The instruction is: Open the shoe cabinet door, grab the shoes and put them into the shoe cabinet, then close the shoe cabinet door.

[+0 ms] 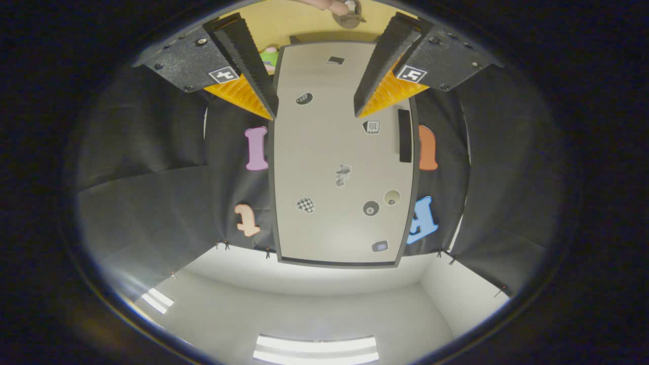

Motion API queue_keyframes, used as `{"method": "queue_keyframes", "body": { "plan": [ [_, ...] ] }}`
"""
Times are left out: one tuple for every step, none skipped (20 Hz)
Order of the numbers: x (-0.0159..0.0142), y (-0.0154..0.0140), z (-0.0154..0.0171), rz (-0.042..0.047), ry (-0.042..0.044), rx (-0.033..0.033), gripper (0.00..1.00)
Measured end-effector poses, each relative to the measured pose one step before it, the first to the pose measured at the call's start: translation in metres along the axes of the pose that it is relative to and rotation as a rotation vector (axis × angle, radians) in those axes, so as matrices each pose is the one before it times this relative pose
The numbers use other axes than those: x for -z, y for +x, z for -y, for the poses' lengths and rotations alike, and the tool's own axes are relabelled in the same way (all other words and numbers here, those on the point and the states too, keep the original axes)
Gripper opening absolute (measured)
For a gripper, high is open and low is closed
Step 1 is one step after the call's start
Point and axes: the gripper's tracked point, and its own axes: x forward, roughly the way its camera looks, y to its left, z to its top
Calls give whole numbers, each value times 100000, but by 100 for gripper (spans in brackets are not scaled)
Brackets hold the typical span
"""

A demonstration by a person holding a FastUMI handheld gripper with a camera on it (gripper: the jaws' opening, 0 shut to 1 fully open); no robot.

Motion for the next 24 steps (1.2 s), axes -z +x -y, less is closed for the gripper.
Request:
{"method": "queue_keyframes", "body": {
  "plan": [
    [-168,294,-73,655,980,-592,98],
    [-418,394,-428,1250,1099,-1363,97],
    [-422,302,-695,1918,1652,-2392,97],
    [-488,466,-747,2000,1408,-2164,98],
    [-135,653,-132,900,177,29,97],
    [37,700,-67,-285,-493,1498,97],
    [184,736,-432,-273,-700,745,97],
    [-23,885,-697,-395,-1225,462,97],
    [151,1014,-1054,-498,-1359,-605,97],
    [-137,900,-1167,187,-918,-1635,98],
    [-49,921,-1290,468,-892,-2256,98],
    [27,1003,-1178,-129,-132,-1799,98],
    [136,1070,-679,-195,277,-836,98],
    [429,950,-1207,-1535,810,-1962,97],
    [511,1048,-1311,-2084,30,-2070,97],
    [487,886,-1025,-1986,570,-1845,98],
    [465,956,-1183,-2055,215,-2544,97],
    [370,989,-822,-1771,1275,-1457,97],
    [138,1245,-549,-1102,2213,-845,97],
    [238,1198,-312,-1719,2118,524,98],
    [584,994,-499,-2572,1748,-252,98],
    [545,874,-746,-2415,749,-1219,97],
    [652,927,-634,-2163,-22,-629,97],
    [483,703,-199,-1910,-363,188,97]
  ]
}}
